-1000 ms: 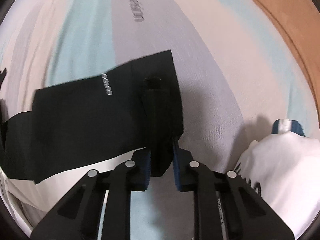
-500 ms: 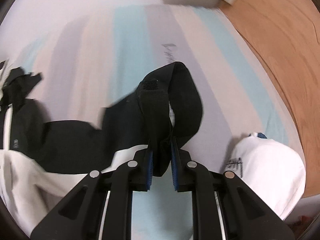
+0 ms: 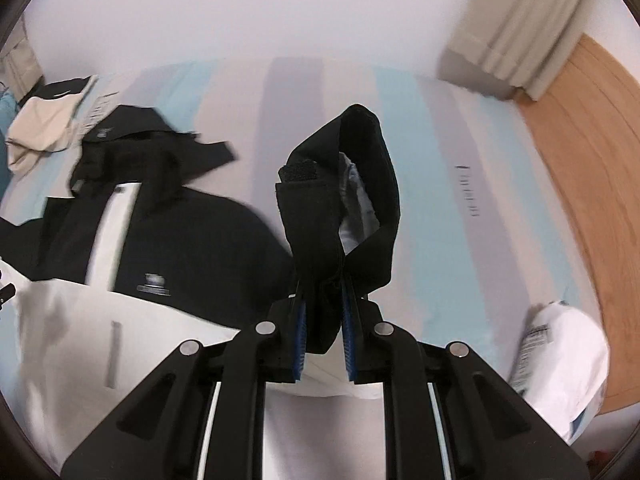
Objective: Fold large clothes
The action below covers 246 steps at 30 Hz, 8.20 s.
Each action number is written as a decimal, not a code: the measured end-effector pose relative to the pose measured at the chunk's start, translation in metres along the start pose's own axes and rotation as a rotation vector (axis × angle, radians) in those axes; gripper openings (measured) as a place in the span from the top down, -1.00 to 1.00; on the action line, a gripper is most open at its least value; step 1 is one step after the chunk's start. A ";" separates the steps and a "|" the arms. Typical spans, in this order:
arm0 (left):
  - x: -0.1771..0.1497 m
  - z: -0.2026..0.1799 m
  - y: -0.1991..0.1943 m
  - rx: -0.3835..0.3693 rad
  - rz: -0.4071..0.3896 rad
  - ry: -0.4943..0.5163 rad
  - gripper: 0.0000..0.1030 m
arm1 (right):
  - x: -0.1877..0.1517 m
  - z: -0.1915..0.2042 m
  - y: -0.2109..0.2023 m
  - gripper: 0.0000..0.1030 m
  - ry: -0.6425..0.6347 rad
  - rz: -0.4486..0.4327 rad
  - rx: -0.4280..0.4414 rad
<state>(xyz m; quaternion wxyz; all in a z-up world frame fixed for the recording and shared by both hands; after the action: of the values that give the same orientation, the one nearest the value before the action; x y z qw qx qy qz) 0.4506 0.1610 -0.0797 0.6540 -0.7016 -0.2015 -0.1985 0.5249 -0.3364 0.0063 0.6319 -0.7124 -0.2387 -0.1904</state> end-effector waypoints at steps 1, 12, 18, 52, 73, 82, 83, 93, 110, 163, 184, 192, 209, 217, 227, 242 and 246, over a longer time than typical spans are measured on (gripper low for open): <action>0.002 0.016 -0.008 0.001 -0.007 -0.005 -0.88 | 0.002 0.020 -0.001 0.73 -0.008 0.003 0.007; -0.011 0.170 -0.031 0.034 -0.034 -0.135 -0.88 | 0.013 0.208 0.003 0.74 -0.122 0.042 0.094; -0.029 0.231 -0.029 0.065 -0.045 -0.190 -0.89 | 0.017 0.298 0.007 0.74 -0.209 0.045 0.158; -0.111 0.454 -0.021 0.224 -0.029 -0.360 -0.89 | -0.036 0.573 0.077 0.14 -0.335 0.171 0.355; -0.097 0.567 0.050 0.174 0.045 -0.526 -0.88 | -0.052 0.508 0.030 -0.56 -0.092 0.162 0.509; -0.094 0.569 0.057 0.216 0.053 -0.591 -0.65 | -0.067 0.490 0.033 -0.56 -0.002 0.192 0.511; -0.095 0.571 0.055 0.217 0.042 -0.612 -0.57 | -0.067 0.489 0.032 -0.56 -0.002 0.189 0.511; -0.096 0.570 0.031 0.272 -0.012 -0.607 0.77 | -0.063 0.477 0.028 -0.56 -0.019 0.171 0.481; -0.057 0.464 -0.027 0.249 -0.104 -0.393 0.79 | -0.045 0.415 0.021 -0.85 -0.072 -0.025 0.279; 0.022 -0.132 0.025 -0.092 -0.027 -0.023 0.82 | -0.096 0.093 0.012 -0.85 0.158 0.006 0.209; 0.005 -0.299 0.080 -0.073 0.055 0.106 0.81 | -0.130 0.027 0.022 -0.85 0.178 0.023 0.156; -0.008 -0.330 0.109 -0.056 0.069 0.153 0.79 | -0.149 0.001 0.030 -0.85 0.193 0.040 0.138; -0.018 -0.342 0.119 -0.062 0.043 0.169 -0.31 | -0.164 -0.013 0.041 -0.85 0.187 0.055 0.111; -0.002 -0.320 0.102 -0.086 0.010 0.134 -0.82 | -0.145 -0.011 0.040 -0.86 0.174 0.045 0.099; 0.040 -0.230 0.105 -0.068 0.002 0.102 -0.88 | -0.077 0.044 0.053 -0.86 0.087 -0.016 0.138; 0.144 -0.092 0.139 -0.062 -0.058 0.112 -0.88 | 0.062 0.170 0.098 -0.85 -0.136 -0.122 0.245; 0.165 -0.065 0.161 -0.067 -0.065 0.111 -0.88 | 0.091 0.193 0.117 -0.85 -0.116 -0.166 0.242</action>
<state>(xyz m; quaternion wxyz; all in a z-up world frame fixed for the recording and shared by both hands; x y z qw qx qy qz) 0.6756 0.0897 -0.1211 0.6334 -0.7043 -0.1808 -0.2649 0.6613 -0.1461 -0.0608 0.6805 -0.6186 -0.3538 -0.1704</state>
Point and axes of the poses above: each gripper's, at about its wrist camera, not at the fingertips, and y roughly the way its jaws point, z to its left, x to its top, the point moved 8 cm from there along y, roughly the way its jaws point, and after that the axes turned 6 degrees about -z, right-handed, at the moved point
